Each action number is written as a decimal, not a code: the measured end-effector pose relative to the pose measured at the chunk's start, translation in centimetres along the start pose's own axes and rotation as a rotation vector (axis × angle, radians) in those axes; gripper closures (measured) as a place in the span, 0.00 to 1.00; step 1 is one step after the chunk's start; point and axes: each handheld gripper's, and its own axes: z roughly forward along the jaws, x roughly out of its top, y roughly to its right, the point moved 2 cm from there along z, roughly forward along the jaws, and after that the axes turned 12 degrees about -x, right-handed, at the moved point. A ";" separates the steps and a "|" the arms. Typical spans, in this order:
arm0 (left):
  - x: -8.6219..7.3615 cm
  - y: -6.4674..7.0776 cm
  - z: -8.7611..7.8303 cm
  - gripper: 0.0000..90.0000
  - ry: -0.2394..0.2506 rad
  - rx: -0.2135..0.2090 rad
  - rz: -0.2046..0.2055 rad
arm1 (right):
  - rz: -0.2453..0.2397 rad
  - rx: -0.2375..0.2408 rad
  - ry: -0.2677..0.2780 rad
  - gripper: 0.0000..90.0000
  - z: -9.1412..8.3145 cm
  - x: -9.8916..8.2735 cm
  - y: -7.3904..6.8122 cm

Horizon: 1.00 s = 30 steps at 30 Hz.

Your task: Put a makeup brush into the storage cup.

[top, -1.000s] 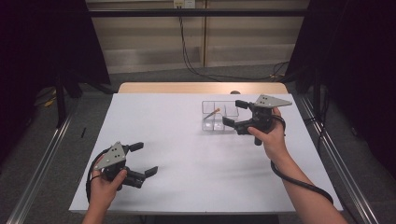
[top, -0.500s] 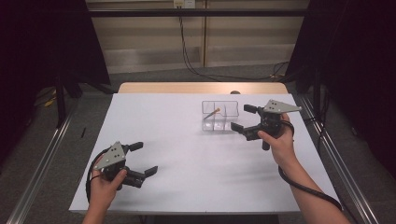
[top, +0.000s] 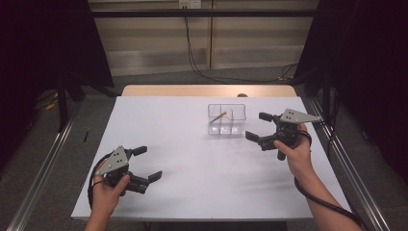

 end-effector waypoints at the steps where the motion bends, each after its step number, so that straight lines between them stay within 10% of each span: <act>1: 0.0 0.0 0.0 0.00 0.000 0.001 0.001 | 0.001 -0.001 -0.004 0.01 -0.1 -0.1 0.0; 30: -0.3 -0.1 0.0 0.00 -0.006 0.005 0.000 | 0.027 -0.021 -0.040 0.01 -5.3 -4.4 0.6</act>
